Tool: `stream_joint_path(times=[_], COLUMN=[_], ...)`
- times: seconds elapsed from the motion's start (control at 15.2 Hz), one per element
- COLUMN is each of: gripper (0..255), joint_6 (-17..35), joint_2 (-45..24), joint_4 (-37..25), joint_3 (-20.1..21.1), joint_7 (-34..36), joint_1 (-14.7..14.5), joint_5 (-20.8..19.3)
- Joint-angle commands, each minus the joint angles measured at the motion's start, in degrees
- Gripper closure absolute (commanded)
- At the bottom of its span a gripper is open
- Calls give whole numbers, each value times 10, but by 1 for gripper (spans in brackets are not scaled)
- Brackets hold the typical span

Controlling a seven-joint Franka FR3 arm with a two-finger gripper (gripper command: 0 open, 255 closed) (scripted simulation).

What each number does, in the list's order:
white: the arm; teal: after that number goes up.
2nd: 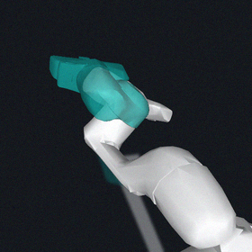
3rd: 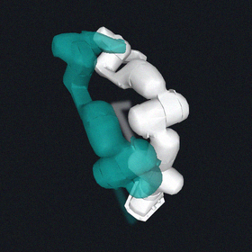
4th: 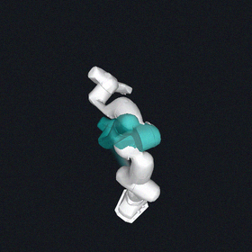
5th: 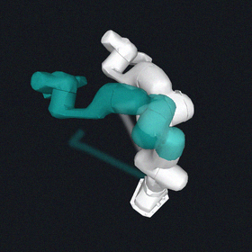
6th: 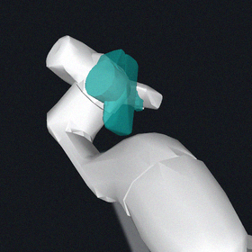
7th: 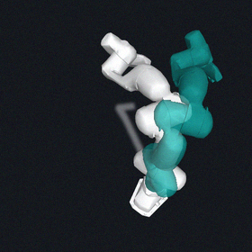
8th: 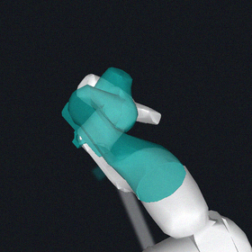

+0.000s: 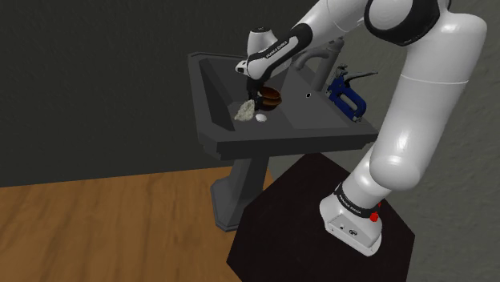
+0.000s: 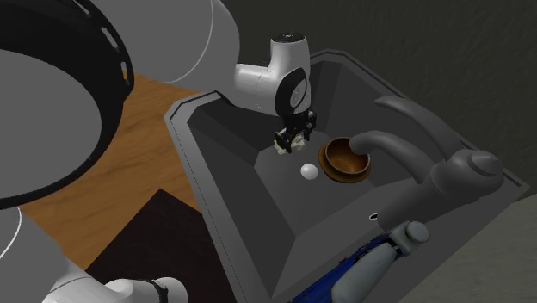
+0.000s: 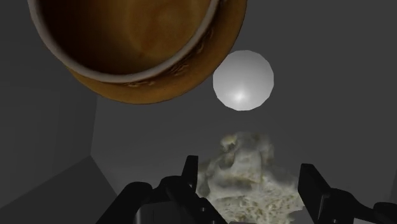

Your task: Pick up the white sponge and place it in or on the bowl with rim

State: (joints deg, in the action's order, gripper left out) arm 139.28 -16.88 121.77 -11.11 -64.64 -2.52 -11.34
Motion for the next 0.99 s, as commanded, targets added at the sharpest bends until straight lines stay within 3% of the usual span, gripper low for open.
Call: stream_joint_path(times=[0.0, 0.92], gripper=[255, 255], joint_6=[-14, -109], joint_2=[11, 77], joint_4=[-3, -33], joint_3=[0, 0], joint_7=[-3, -16], joint_1=[0, -4], joint_5=[0, 1])
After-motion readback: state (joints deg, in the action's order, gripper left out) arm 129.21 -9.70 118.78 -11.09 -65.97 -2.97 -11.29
